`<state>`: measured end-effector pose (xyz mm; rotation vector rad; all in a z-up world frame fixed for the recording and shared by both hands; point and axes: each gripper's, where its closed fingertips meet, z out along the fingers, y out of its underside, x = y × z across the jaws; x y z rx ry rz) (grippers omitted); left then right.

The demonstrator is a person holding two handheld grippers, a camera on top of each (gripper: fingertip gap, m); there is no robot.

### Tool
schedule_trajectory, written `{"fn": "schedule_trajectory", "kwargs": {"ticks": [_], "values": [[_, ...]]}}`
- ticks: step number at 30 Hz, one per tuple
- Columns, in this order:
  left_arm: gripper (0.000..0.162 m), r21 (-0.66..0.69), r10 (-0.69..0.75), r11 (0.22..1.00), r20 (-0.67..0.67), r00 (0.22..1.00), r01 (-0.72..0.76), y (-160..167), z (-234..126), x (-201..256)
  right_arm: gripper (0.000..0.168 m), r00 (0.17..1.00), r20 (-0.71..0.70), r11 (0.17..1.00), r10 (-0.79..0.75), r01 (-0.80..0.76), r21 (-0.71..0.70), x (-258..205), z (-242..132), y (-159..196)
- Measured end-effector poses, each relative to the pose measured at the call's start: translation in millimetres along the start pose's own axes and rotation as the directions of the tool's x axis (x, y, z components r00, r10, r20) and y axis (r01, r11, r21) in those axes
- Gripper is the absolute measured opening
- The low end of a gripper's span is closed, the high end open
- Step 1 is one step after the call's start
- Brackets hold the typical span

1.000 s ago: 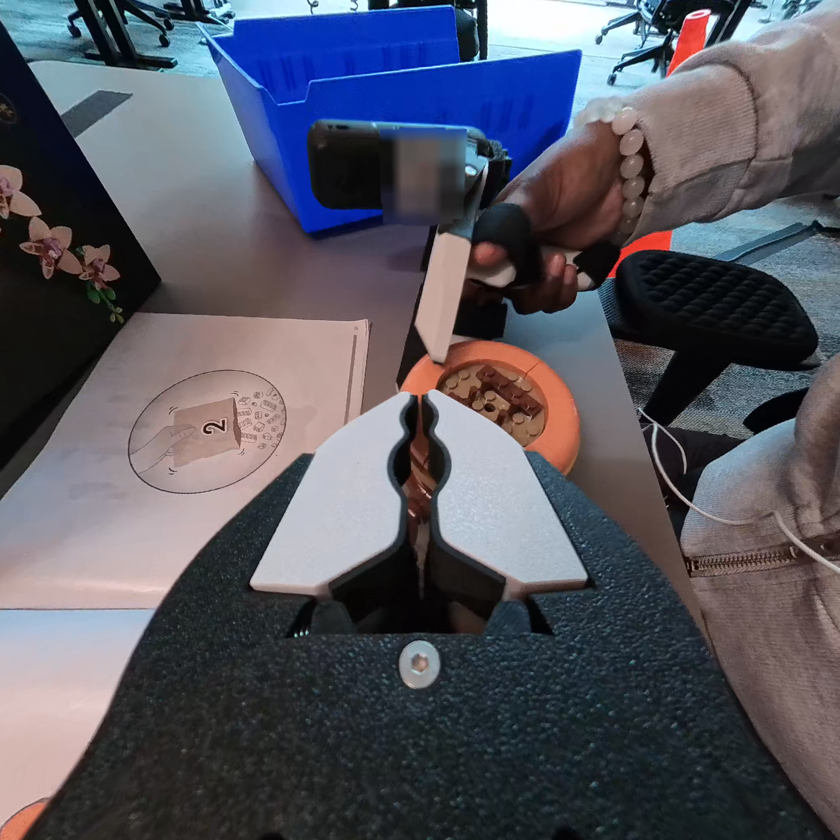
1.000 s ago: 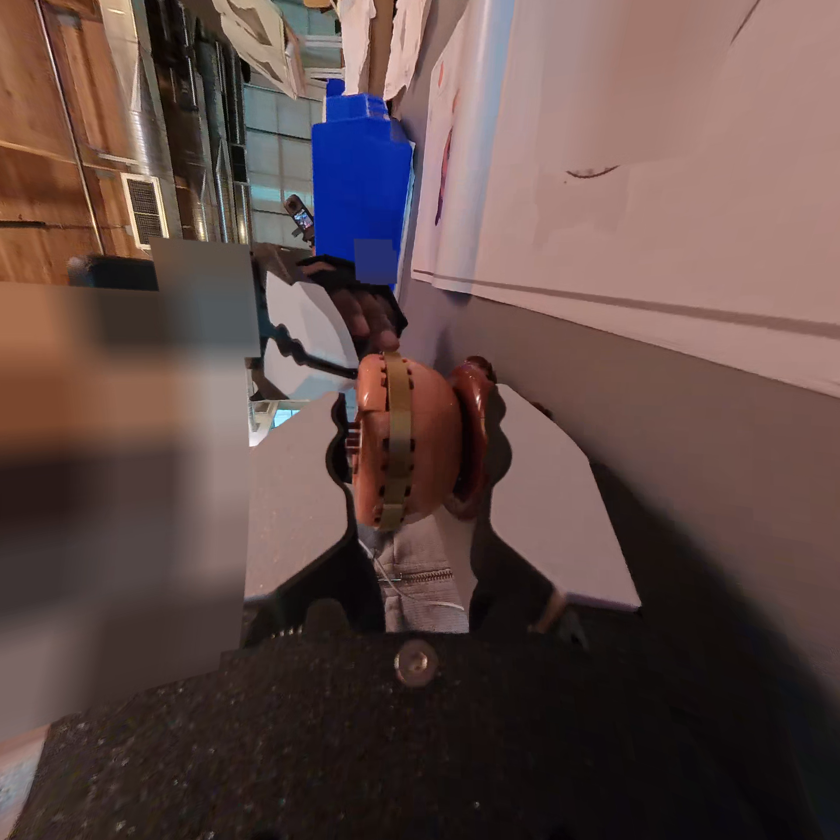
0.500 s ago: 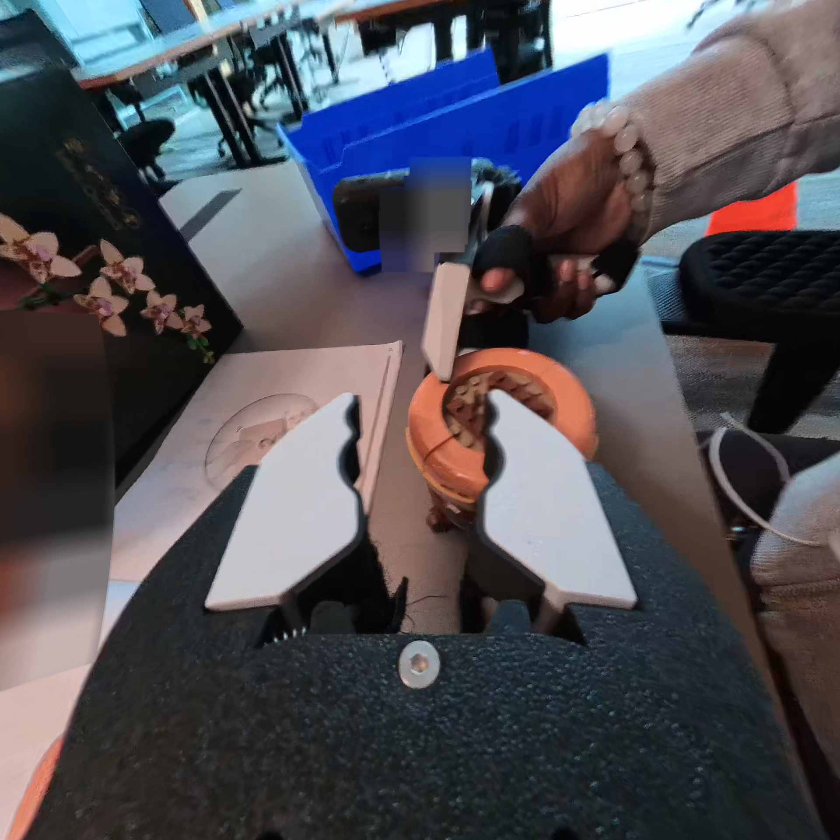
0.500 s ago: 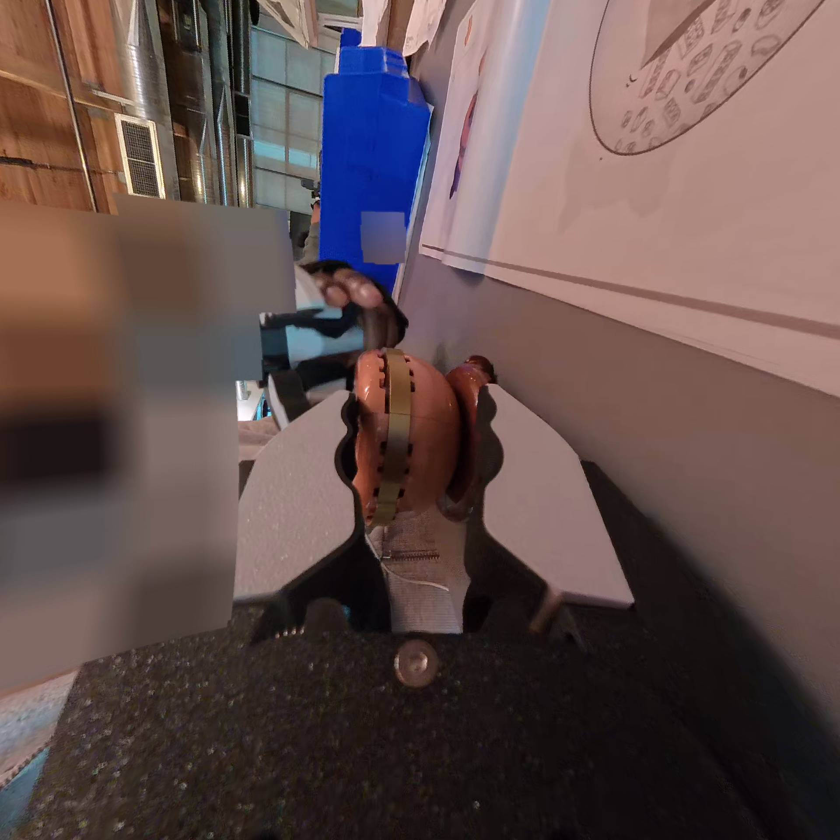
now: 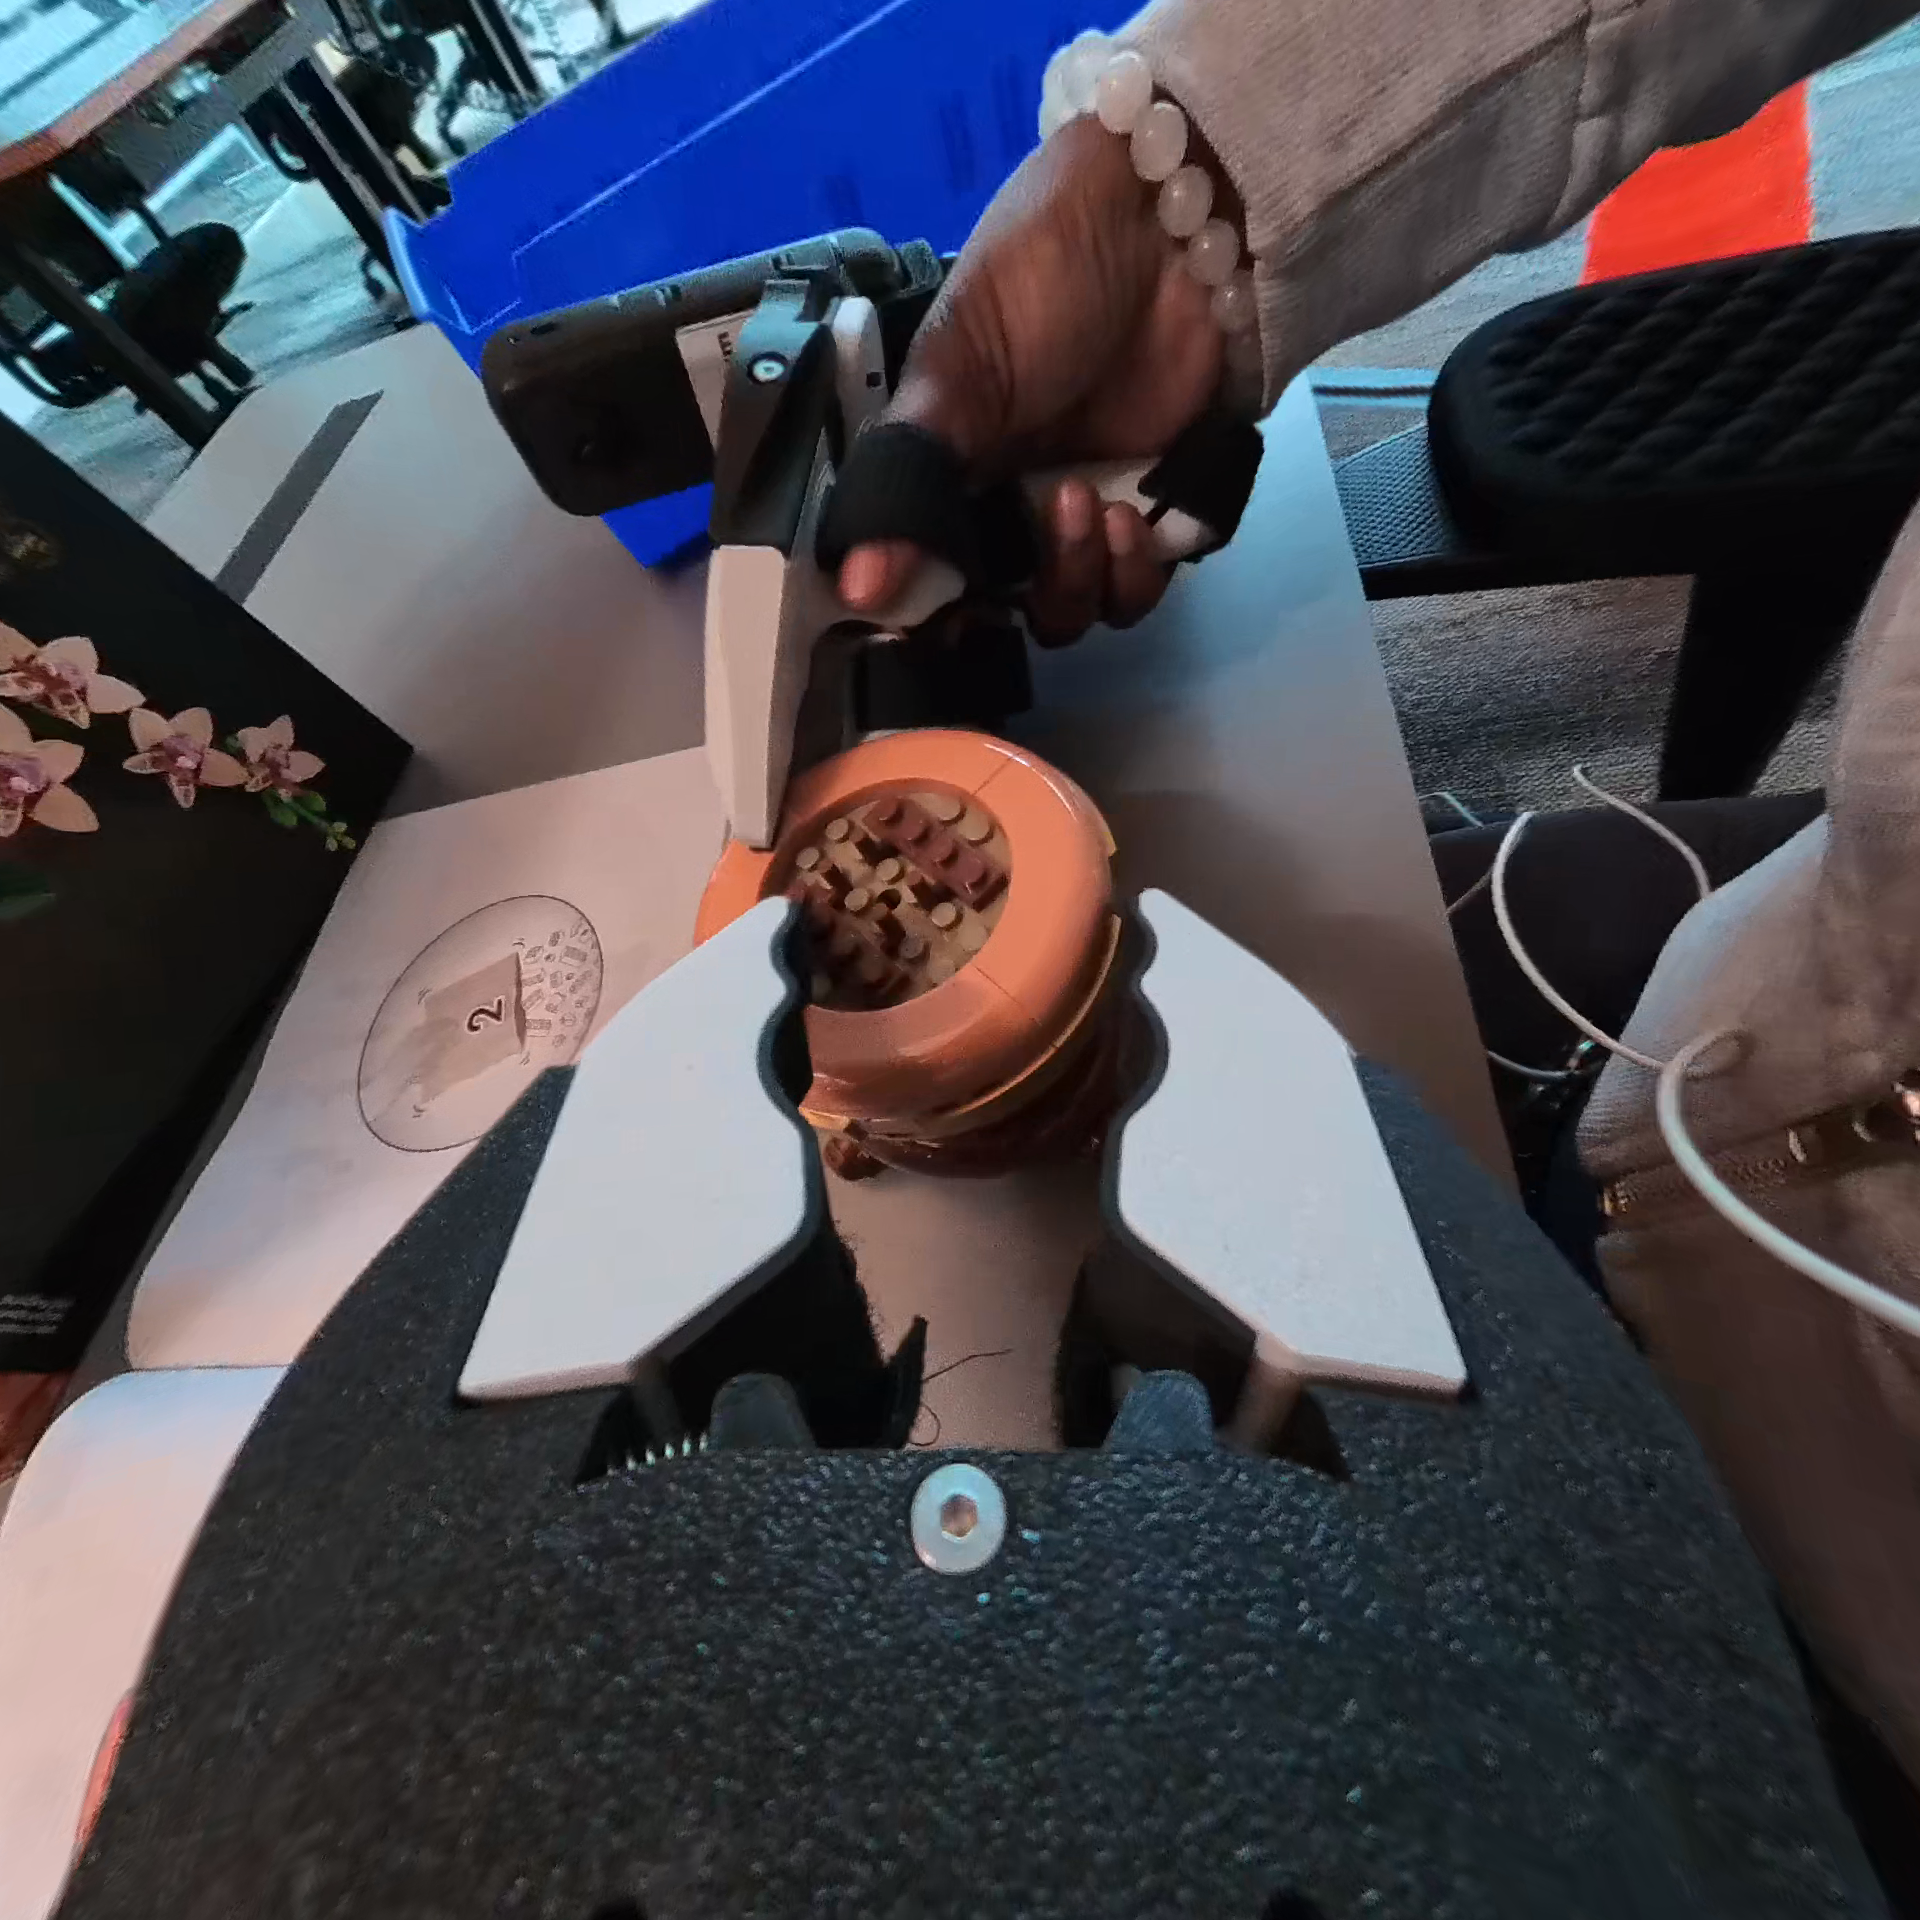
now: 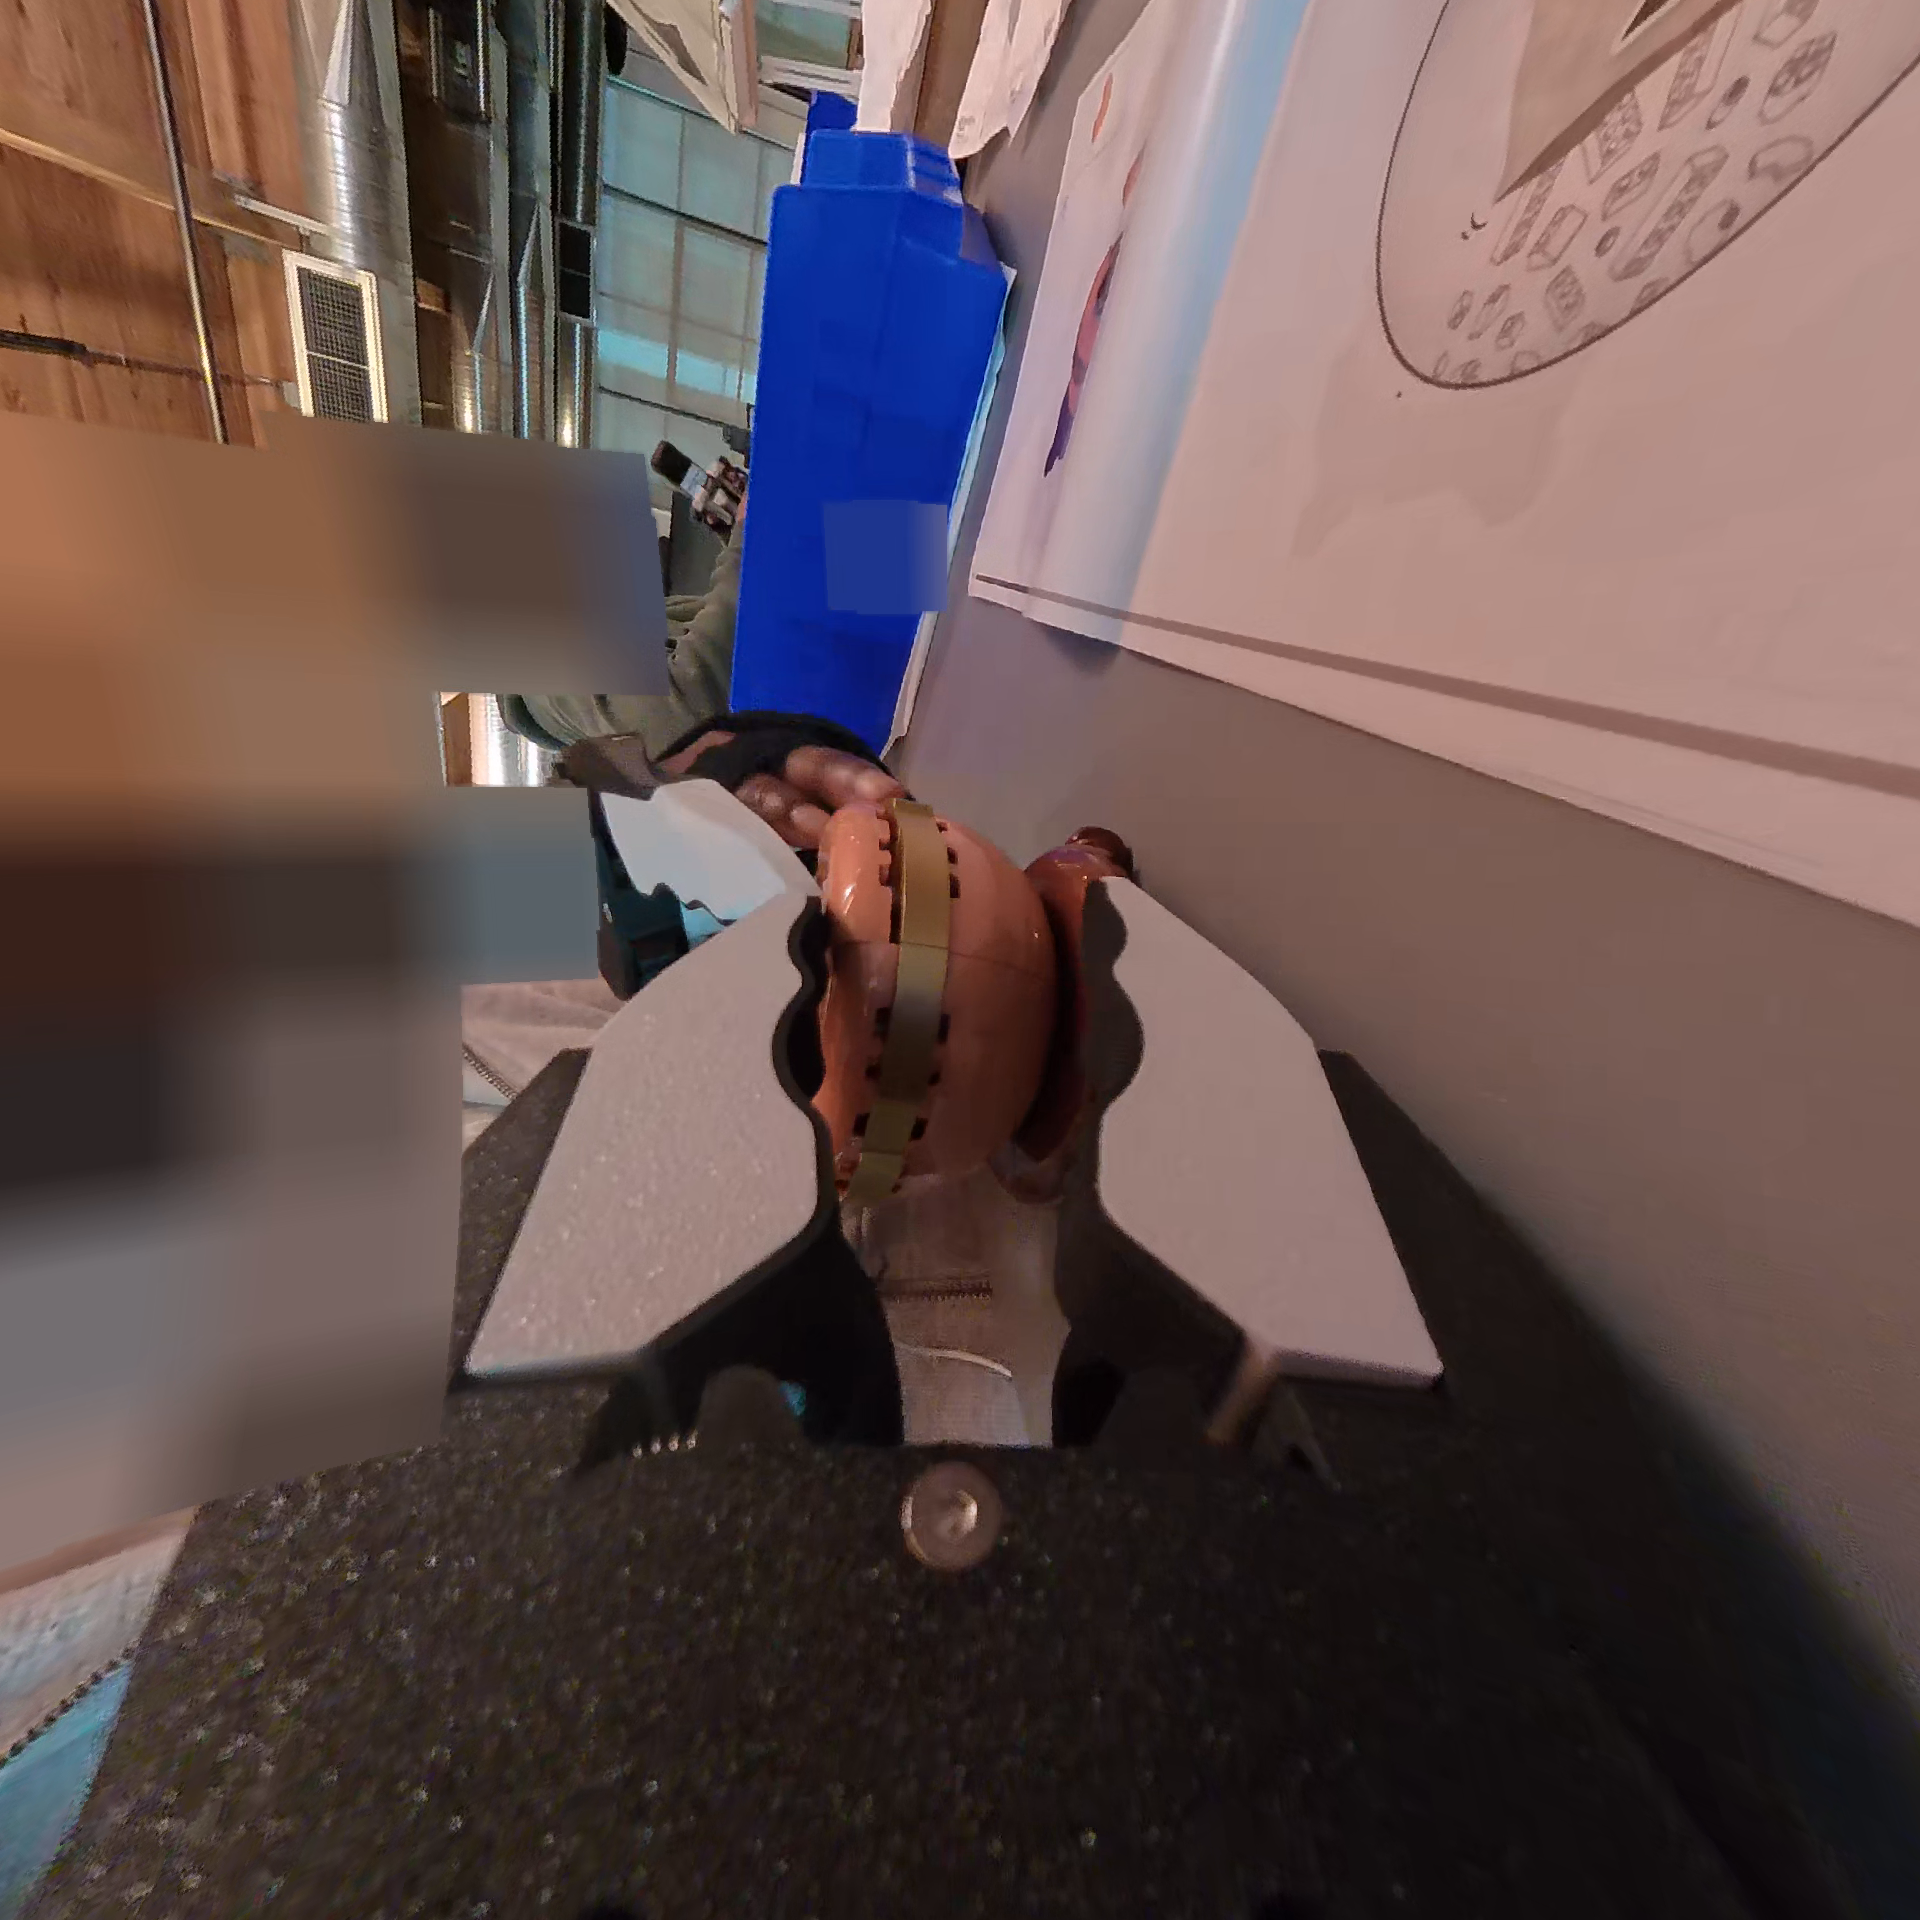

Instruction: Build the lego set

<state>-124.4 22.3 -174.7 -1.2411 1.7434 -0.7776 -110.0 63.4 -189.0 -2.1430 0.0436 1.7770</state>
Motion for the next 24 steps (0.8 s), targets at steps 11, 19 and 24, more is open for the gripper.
{"fn": "schedule_trajectory", "kwargs": {"ticks": [11, 19, 24], "values": [[0.058, 0.045, -0.049, 0.998, 0.009, 0.999, 0.048, 0, 0, -1, 0.034, 0.999, 0.046, 1.0, 0.006, -0.006, 0.009, -6, 1, 0], [0.057, 0.071, -0.058, 0.996, 0.007, 0.998, 0.058, -1, 0, 0, 0.022, 0.996, 0.043, 0.996, -0.077, 0.076, 0.044, -10, 0, -3], [0.057, 0.09, -0.061, 0.994, 0.012, 0.998, 0.059, -1, -1, 1, 0.028, 0.998, 0.046, 0.999, -0.041, 0.041, 0.006, -9, 1, 0]]}}
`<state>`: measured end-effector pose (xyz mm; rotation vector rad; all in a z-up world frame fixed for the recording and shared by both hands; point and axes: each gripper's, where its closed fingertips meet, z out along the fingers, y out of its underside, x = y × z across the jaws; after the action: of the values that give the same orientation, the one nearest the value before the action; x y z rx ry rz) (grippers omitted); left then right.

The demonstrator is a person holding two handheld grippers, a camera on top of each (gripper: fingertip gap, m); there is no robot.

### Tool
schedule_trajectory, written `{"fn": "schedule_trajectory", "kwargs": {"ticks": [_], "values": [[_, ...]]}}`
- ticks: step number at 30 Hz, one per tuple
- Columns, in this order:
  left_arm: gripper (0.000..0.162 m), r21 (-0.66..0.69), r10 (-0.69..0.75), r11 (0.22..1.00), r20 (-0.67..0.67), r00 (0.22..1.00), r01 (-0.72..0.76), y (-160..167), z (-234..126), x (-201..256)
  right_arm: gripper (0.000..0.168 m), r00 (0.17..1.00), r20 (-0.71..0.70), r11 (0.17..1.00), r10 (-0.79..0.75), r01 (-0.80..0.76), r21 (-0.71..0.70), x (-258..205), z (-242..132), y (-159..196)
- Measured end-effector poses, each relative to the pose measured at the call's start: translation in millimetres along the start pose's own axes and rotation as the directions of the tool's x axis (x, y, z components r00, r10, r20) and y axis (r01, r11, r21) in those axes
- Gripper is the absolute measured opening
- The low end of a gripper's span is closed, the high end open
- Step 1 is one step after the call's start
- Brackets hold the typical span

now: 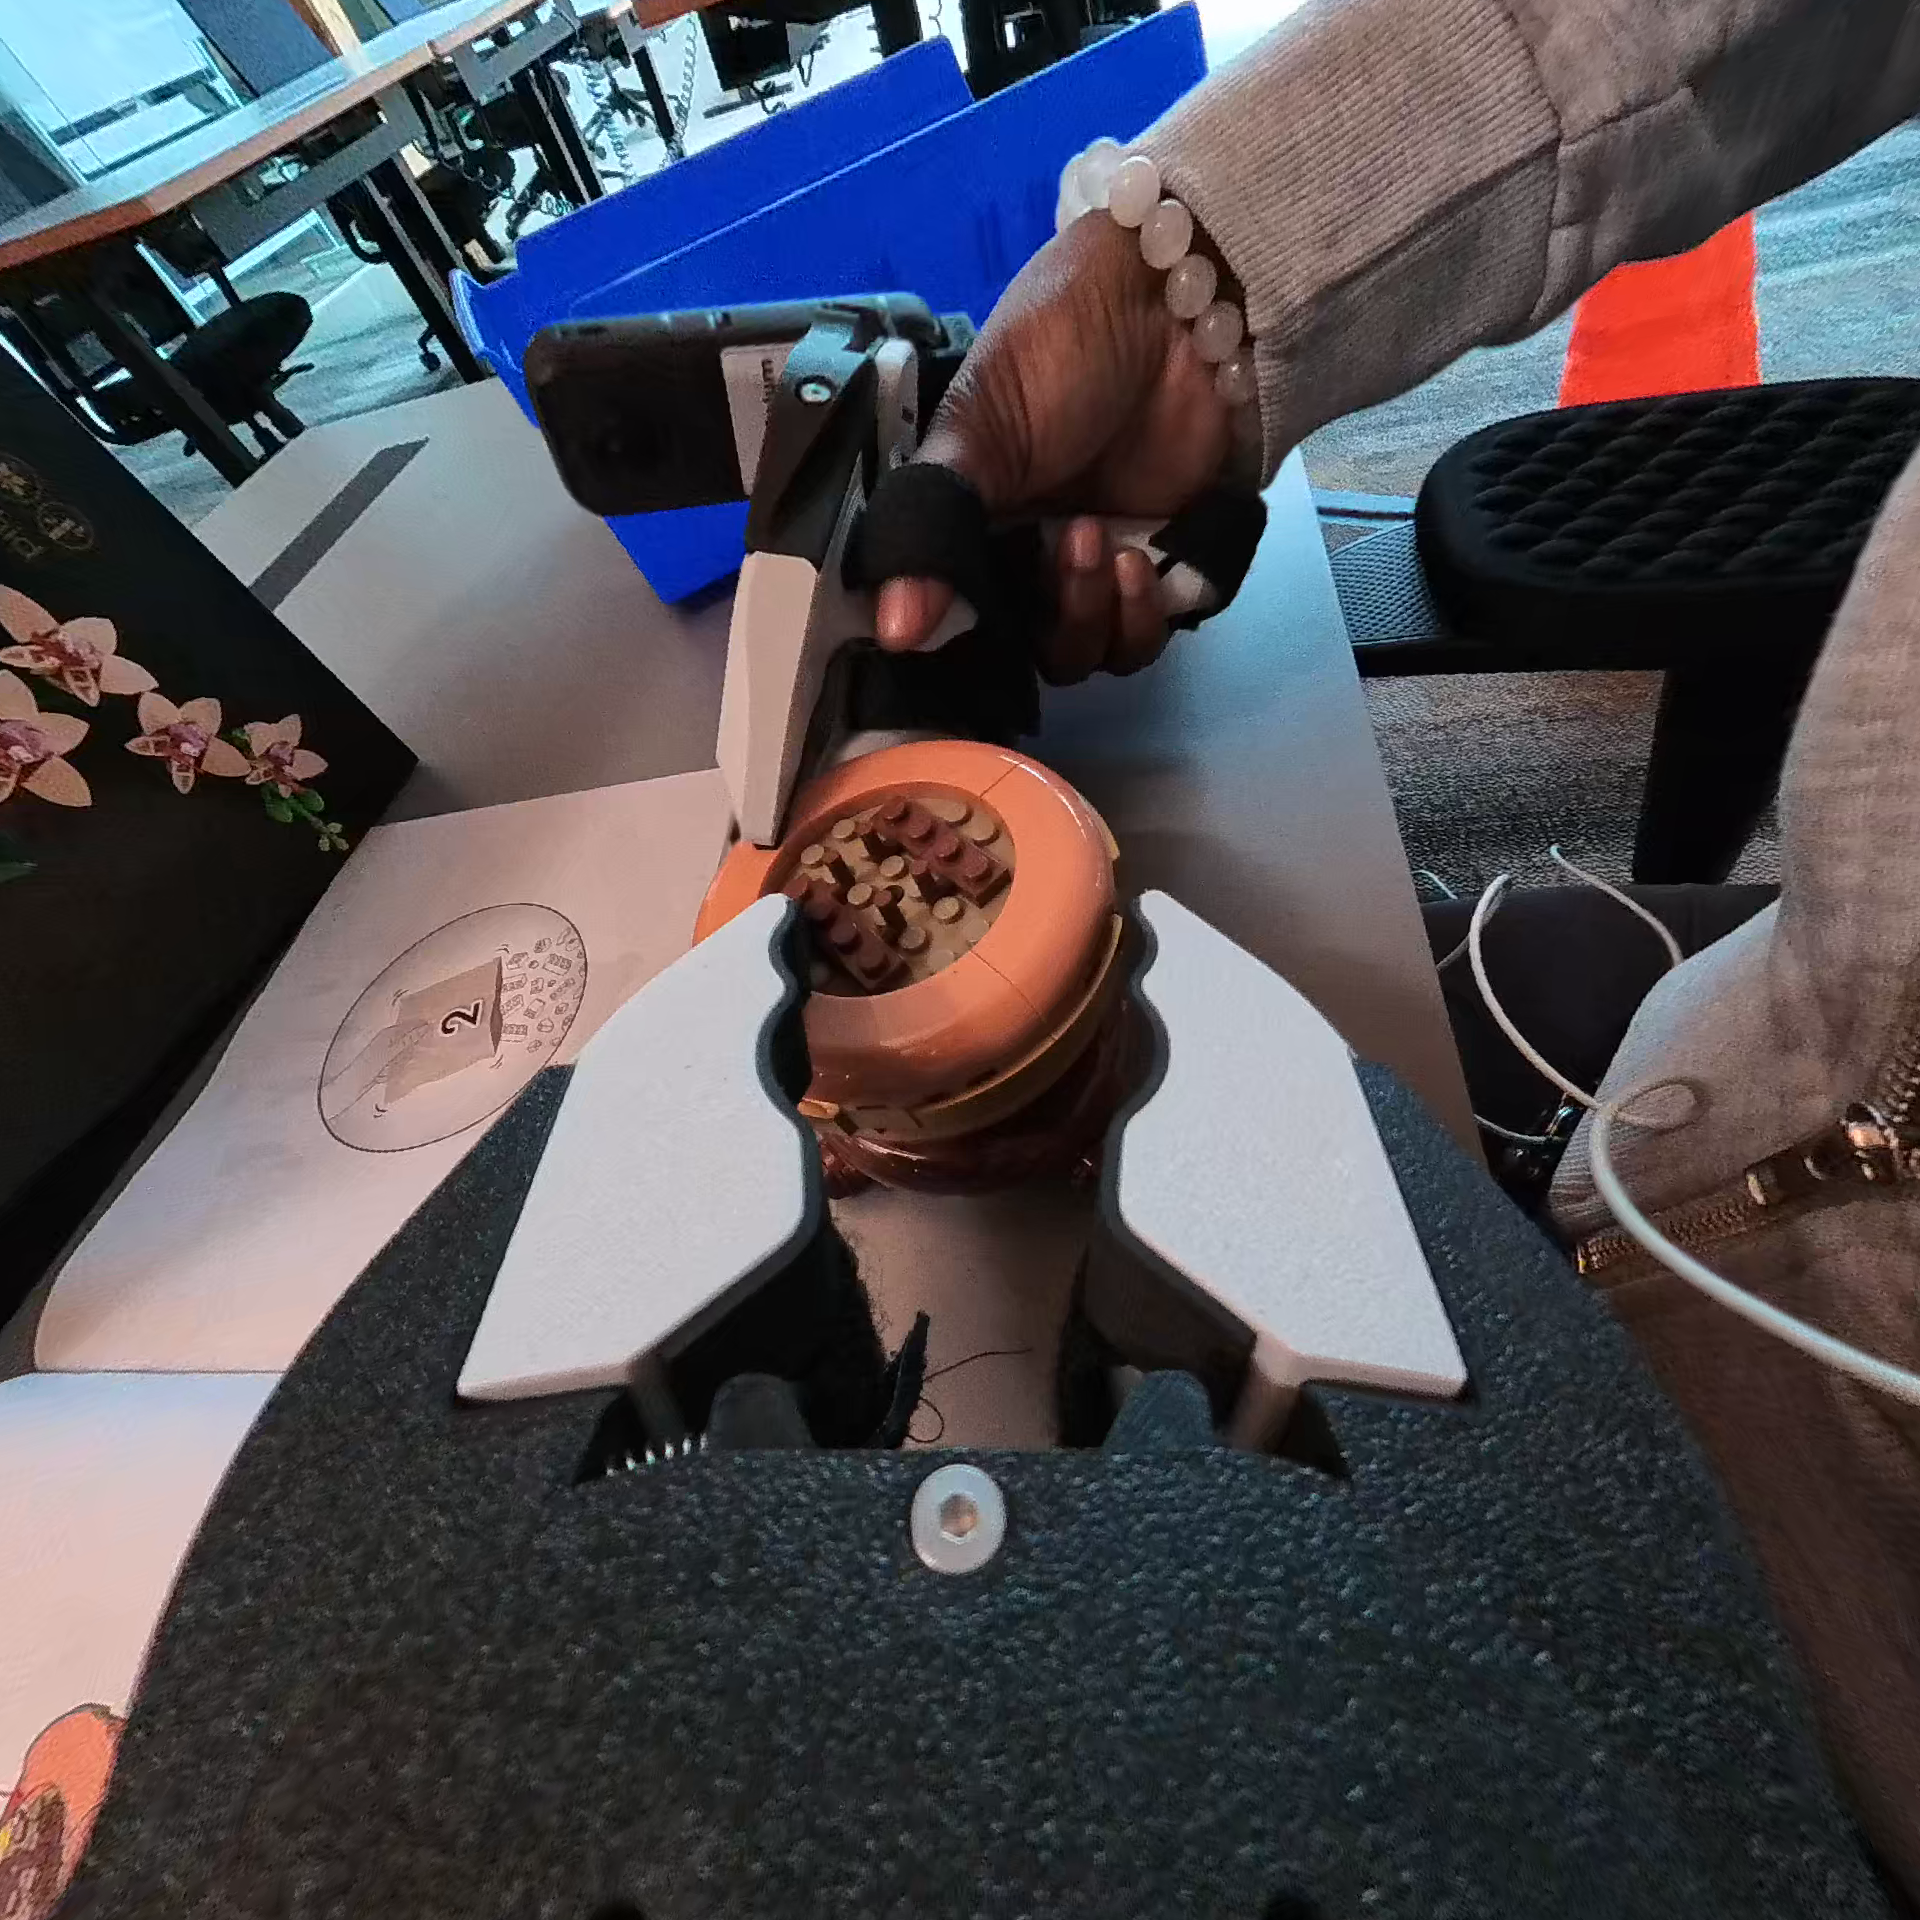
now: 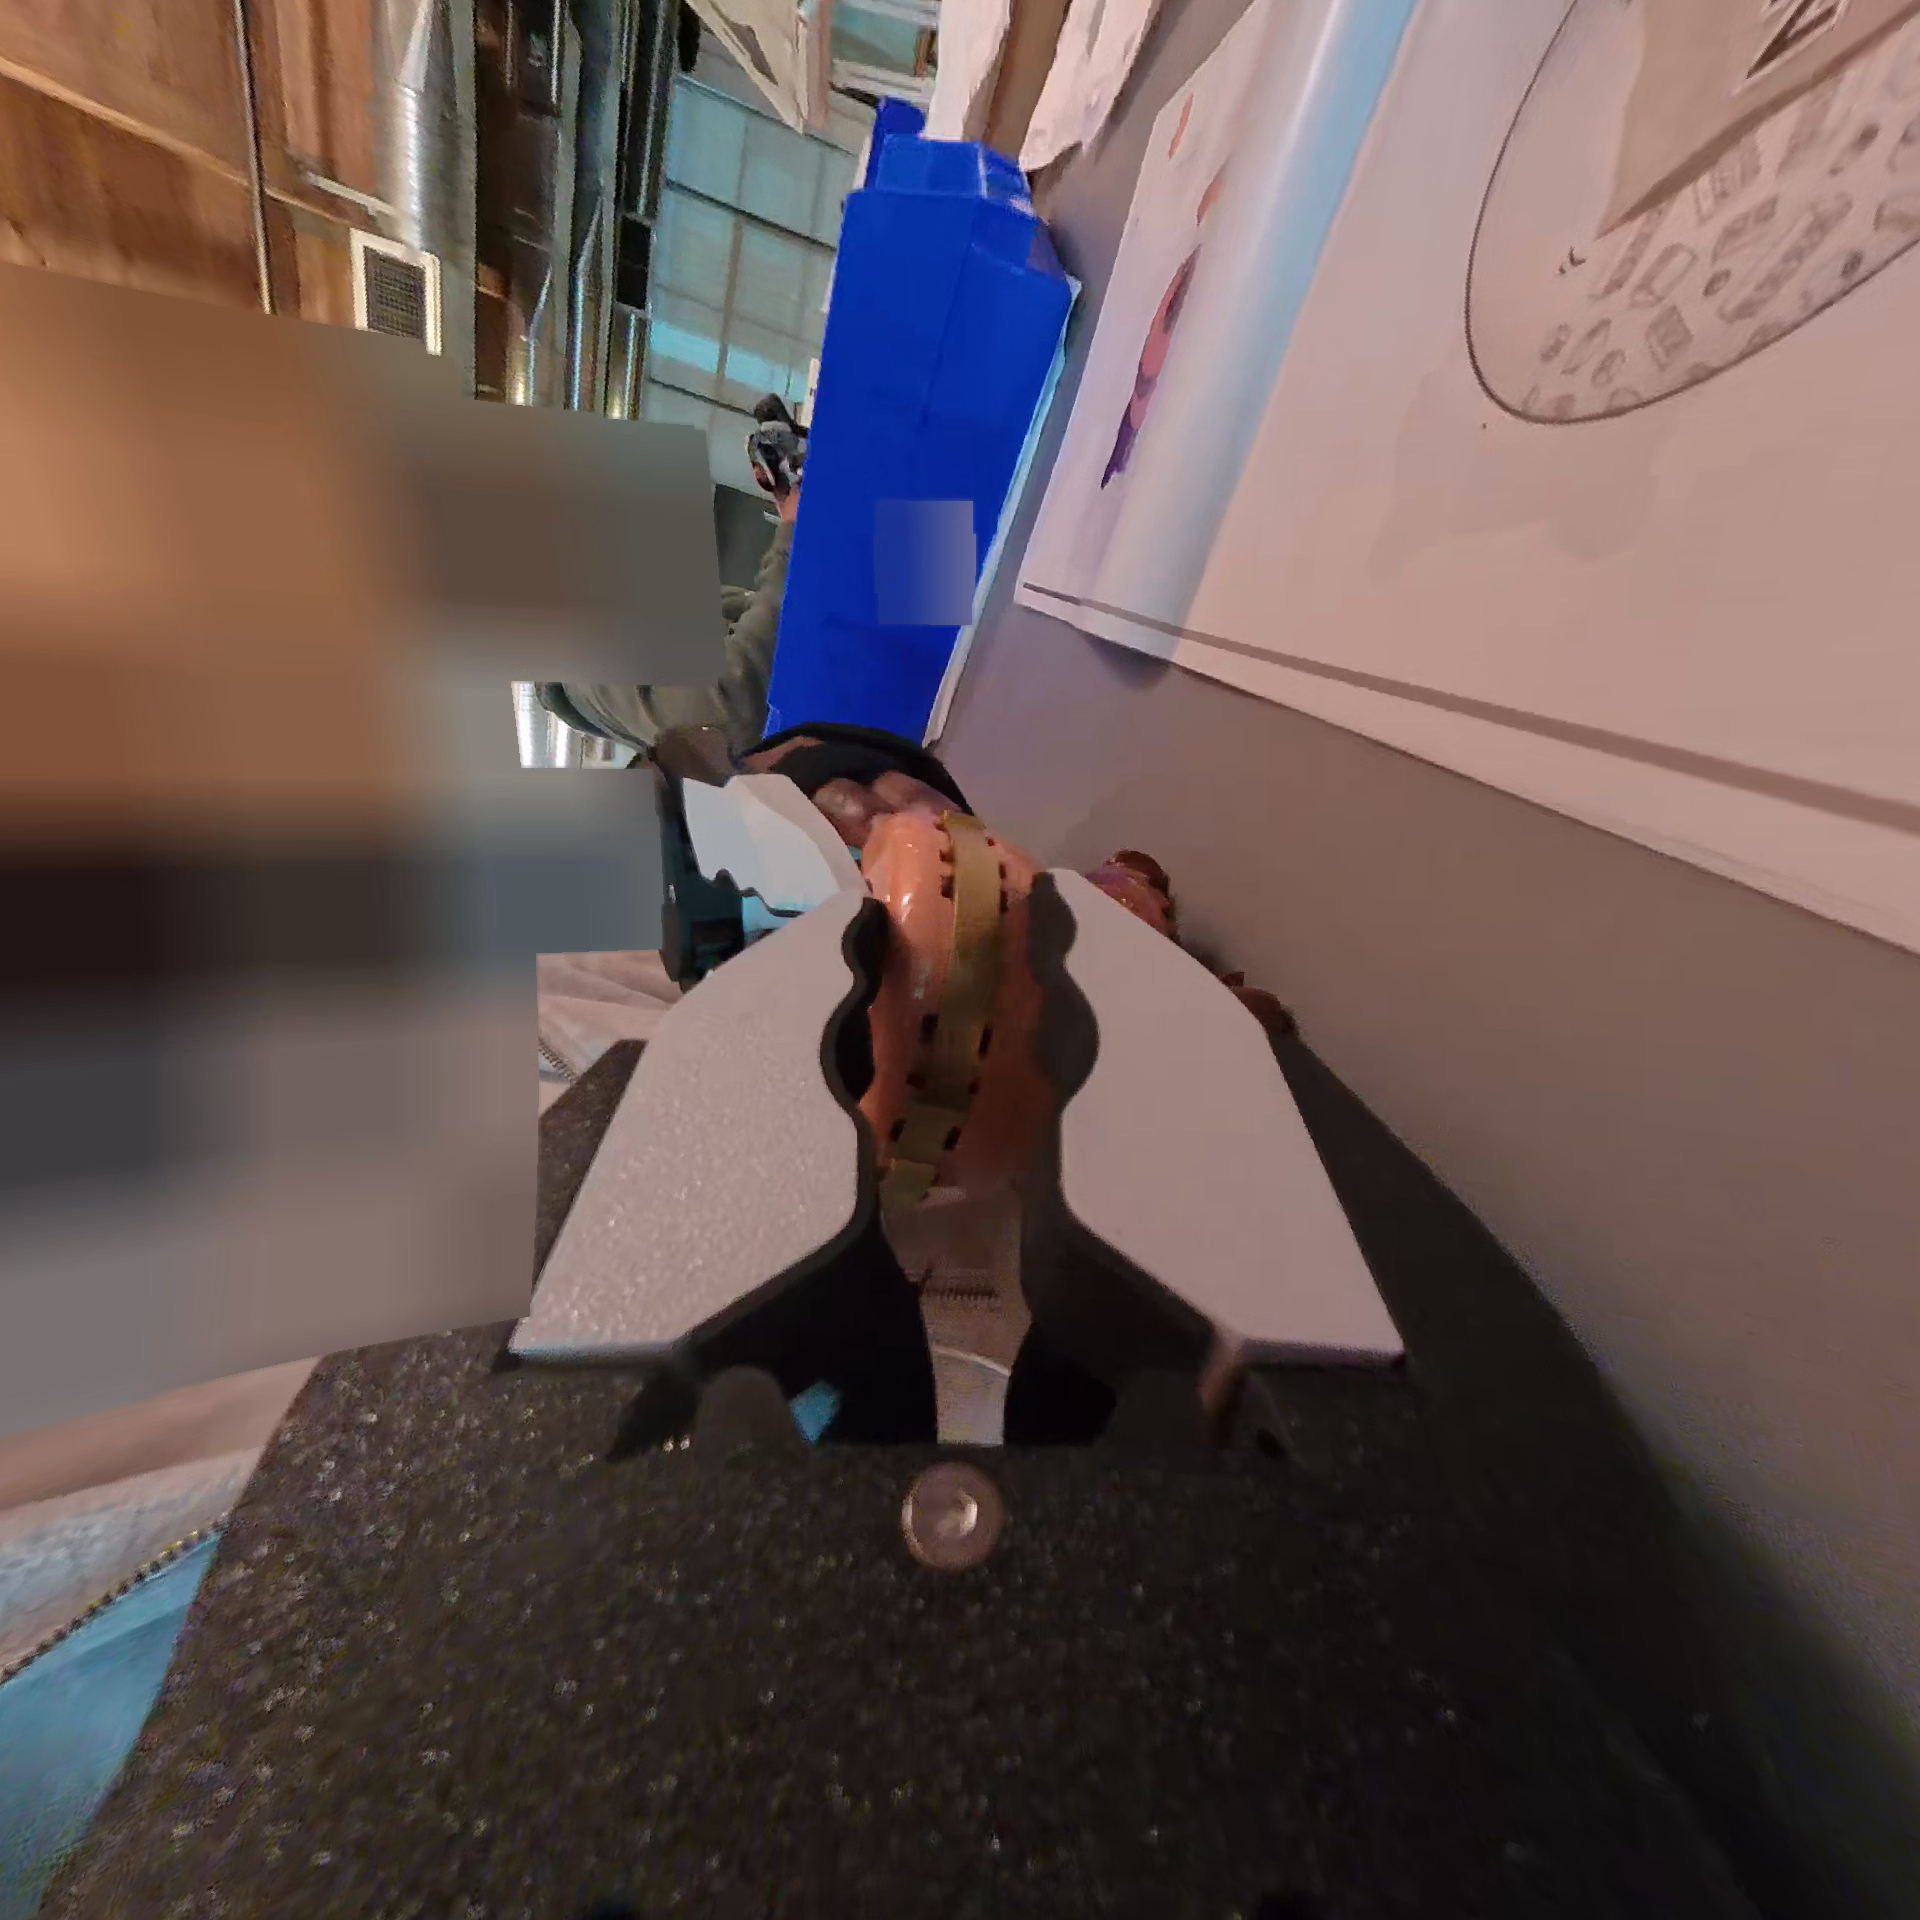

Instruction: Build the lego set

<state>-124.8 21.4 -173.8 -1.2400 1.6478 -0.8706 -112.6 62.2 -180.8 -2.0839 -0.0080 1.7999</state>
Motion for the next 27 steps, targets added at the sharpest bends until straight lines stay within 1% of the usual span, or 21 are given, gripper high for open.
{"fn": "schedule_trajectory", "kwargs": {"ticks": [6, 9, 10, 11, 12, 13, 14, 15, 16, 17, 18, 19, 20, 22, 23, 24, 25, 27], "values": [[0.057, 0.003, 0.0, 1.0, 0.006, 1.0, 0.0, 0, 0, 0, 0.029, 1.0, -0.006, 1.0, -0.01, 0.01, -0.01, 0, 0, 1], [0.056, 0.011, 0.0, 1.0, 0.023, 1.0, 0.0, -1, -1, 1, 0.029, 0.998, -0.019, 0.998, -0.053, 0.052, -0.048, -2, 0, 1], [0.056, 0.017, -0.009, 1.0, 0.035, 0.999, 0.008, -1, -4, 0, 0.038, 0.998, -0.002, 0.997, -0.068, 0.068, -0.042, -7, -1, -2], [0.054, 0.045, -0.042, 0.998, 0.054, 0.998, 0.04, -2, -8, -3, 0.046, 0.997, 0.018, 0.997, -0.076, 0.077, -0.013, -13, -3, -8], [0.054, 0.102, -0.104, 0.99, 0.076, 0.992, 0.096, -6, -15, -9, 0.046, 0.994, 0.032, 0.994, -0.106, 0.105, 0.019, -21, -5, -13], [0.054, 0.172, -0.176, 0.972, 0.081, 0.981, 0.161, -12, -24, -16, 0.043, 0.986, 0.013, 0.985, -0.166, 0.165, 0.039, -26, -7, -17], [0.05, 0.234, -0.243, 0.946, 0.058, 0.968, 0.223, -17, -33, -22, 0.032, 0.961, -0.024, 0.96, -0.277, 0.278, 0.044, -32, -9, -18], [0.046, 0.281, -0.301, 0.918, 0.029, 0.953, 0.282, -20, -42, -28, 0.018, 0.9, -0.07, 0.901, -0.431, 0.433, 0.019, -39, -10, -15], [0.043, 0.316, -0.347, 0.89, 0.003, 0.938, 0.328, -23, -49, -34, 0.011, 0.805, -0.138, 0.815, -0.578, 0.577, -0.048, -42, -9, -9], [0.036, 0.343, -0.373, 0.869, -0.016, 0.928, 0.355, -26, -56, -40, 0.008, 0.685, -0.214, 0.715, -0.697, 0.684, -0.141, -40, -8, -3], [0.025, 0.361, -0.385, 0.859, -0.013, 0.923, 0.364, -27, -61, -47, 0.005, 0.558, -0.24, 0.605, -0.794, 0.76, -0.236, -42, -4, 5], [0.01, 0.362, -0.389, 0.861, 0.017, 0.921, 0.357, -27, -63, -57, 0.003, 0.444, -0.247, 0.505, -0.861, 0.805, -0.311, -44, 1, 13], [0.001, 0.339, -0.384, 0.876, 0.056, 0.922, 0.344, -24, -62, -66, 0.002, 0.345, -0.26, 0.422, -0.902, 0.828, -0.368, -45, 6, 18], [0.0, 0.246, -0.359, 0.912, 0.088, 0.929, 0.329, -19, -50, -76, 0.0, 0.173, -0.289, 0.295, -0.941, 0.838, -0.459, -41, 11, 22], [0.0, 0.215, -0.354, 0.918, 0.075, 0.932, 0.332, -19, -42, -77, 0.0, 0.11, -0.302, 0.255, -0.947, 0.83, -0.497, -37, 12, 22], [0.0, 0.2, -0.352, 0.92, 0.044, 0.935, 0.337, -22, -34, -76, 0.0, 0.077, -0.313, 0.237, -0.946, 0.825, -0.513, -33, 13, 22], [0.0, 0.178, -0.348, 0.922, -0.005, 0.938, 0.343, -23, -27, -72, 0.0, 0.084, -0.312, 0.241, -0.946, 0.825, -0.51, -30, 14, 24], [0.0, 0.1, -0.361, 0.923, -0.103, 0.927, 0.371, -17, -13, -58, 0.001, 0.144, -0.329, 0.292, -0.933, 0.838, -0.461, -29, 16, 26]]}}
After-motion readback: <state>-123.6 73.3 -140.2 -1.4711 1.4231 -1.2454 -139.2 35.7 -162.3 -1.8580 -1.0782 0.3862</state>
